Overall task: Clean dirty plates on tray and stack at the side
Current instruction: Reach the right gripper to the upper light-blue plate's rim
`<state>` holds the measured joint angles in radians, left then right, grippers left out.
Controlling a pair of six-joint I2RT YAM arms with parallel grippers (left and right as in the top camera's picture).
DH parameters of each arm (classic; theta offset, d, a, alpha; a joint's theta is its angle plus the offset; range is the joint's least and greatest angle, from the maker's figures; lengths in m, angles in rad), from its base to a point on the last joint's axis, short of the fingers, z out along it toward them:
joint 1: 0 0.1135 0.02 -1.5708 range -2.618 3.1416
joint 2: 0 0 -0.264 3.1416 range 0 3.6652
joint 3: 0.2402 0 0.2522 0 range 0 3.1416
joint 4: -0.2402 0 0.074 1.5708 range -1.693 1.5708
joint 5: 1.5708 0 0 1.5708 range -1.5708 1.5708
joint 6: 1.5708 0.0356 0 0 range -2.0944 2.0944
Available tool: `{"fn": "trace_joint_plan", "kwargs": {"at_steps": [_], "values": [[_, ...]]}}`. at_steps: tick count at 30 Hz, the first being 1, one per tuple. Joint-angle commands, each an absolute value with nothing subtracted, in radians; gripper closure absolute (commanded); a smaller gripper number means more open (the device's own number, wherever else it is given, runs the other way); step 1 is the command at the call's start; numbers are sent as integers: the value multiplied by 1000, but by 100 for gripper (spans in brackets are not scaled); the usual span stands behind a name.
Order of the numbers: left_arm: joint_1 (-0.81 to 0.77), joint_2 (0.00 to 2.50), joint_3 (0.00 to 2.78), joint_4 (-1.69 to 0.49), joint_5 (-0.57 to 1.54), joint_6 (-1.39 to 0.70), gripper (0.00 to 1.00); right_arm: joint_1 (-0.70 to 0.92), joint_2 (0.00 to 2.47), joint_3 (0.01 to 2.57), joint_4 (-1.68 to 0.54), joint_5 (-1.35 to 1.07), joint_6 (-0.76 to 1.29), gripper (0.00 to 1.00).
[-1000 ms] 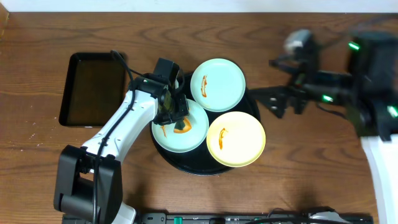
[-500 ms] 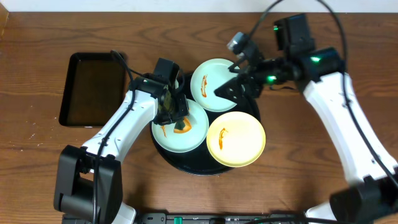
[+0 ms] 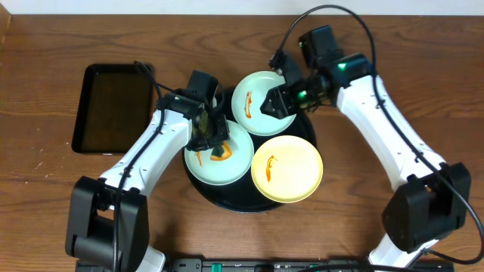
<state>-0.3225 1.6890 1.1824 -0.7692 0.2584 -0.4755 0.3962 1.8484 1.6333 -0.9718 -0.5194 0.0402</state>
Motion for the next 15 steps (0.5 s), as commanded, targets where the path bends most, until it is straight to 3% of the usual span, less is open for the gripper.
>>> {"fn": "trace_joint_plan", "kwargs": {"at_steps": [1,8,12,15], "values": [[-321,1695,1179,-761,223,-493,92,461,1864,1620,-973,-350,231,55],[-321,1695,1179,-762,223,-495,92,572,1906,1548,-915,-136,367,45],[-321,1695,1179,-762,223,-495,92,619,1952,1526,-859,-138,402,50],[-321,1695,1179,-762,223,-495,92,633,1980,1526,-836,-138,419,60]]}}
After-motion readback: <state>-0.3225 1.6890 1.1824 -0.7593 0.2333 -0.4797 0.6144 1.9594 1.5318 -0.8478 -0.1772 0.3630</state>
